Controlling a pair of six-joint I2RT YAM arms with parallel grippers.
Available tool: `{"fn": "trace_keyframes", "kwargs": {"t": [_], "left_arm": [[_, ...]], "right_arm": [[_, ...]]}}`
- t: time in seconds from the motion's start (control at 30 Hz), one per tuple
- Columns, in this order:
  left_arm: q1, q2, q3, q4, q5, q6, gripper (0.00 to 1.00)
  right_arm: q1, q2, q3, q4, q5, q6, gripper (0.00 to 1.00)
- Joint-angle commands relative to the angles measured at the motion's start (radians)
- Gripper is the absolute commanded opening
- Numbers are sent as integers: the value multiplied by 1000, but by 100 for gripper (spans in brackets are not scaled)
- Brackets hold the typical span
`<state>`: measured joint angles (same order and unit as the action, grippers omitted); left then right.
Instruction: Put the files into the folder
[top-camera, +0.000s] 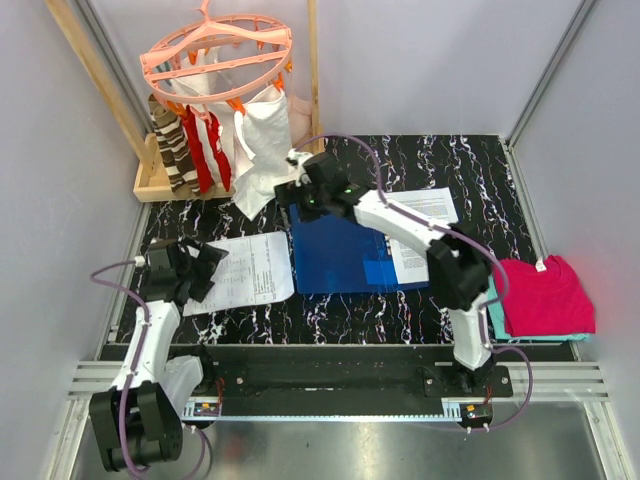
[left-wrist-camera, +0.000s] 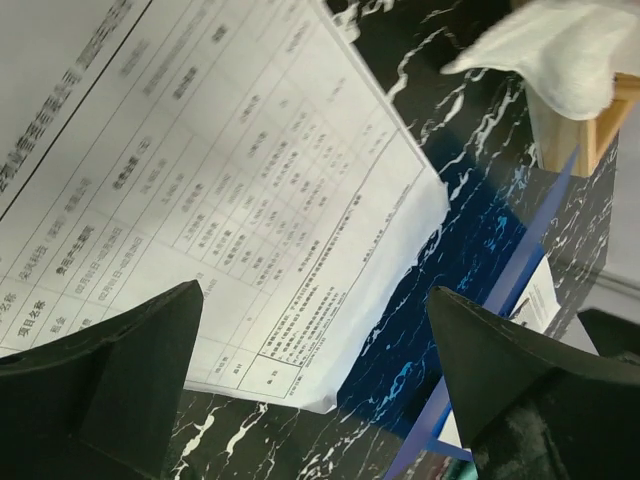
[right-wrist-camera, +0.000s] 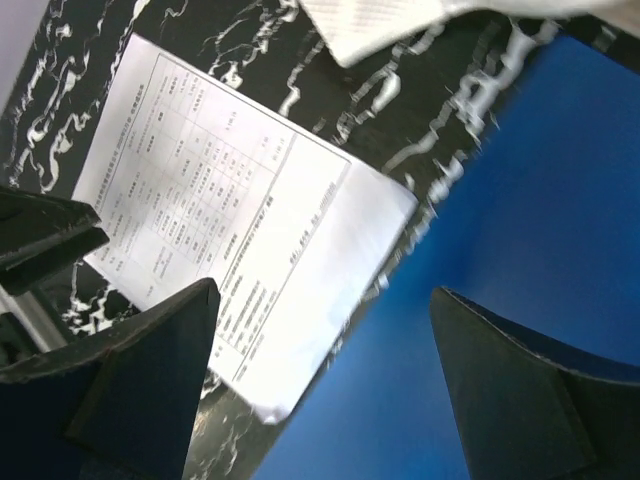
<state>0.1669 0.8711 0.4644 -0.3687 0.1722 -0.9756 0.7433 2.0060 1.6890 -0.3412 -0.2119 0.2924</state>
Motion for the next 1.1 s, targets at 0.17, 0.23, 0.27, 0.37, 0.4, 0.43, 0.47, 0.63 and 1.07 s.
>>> {"fn": "trace_keyframes", "kwargs": {"t": [0.17, 0.23, 0.27, 0.37, 0.4, 0.43, 0.47, 0.63, 1.07], "left_arm": [[36, 118, -47, 139, 79, -80, 99], [36, 138, -49, 137, 76, -80, 99], [36, 144, -55, 142, 75, -80, 99], [36, 154, -67, 146, 66, -83, 99], [36, 157, -72, 146, 64, -86, 99], [36, 158, -72, 148, 64, -89, 99], [36, 161, -76, 152, 62, -90, 99], [34, 166, -98, 146, 55, -90, 99], [34, 140, -130, 140, 27, -80, 99]], "right_arm": [[70, 314, 447, -200, -55, -288, 94], [80, 359, 503, -234, -47, -327, 93], [85, 400, 559, -266, -41, -337, 92], [103, 488, 676, -332, -9, -378, 91], [108, 508, 701, -343, -4, -383, 91], [113, 526, 725, -352, 6, -390, 91], [116, 559, 765, -366, 5, -394, 91], [131, 612, 824, -380, 17, -415, 91], [149, 691, 860, -378, 32, -437, 95]]}}
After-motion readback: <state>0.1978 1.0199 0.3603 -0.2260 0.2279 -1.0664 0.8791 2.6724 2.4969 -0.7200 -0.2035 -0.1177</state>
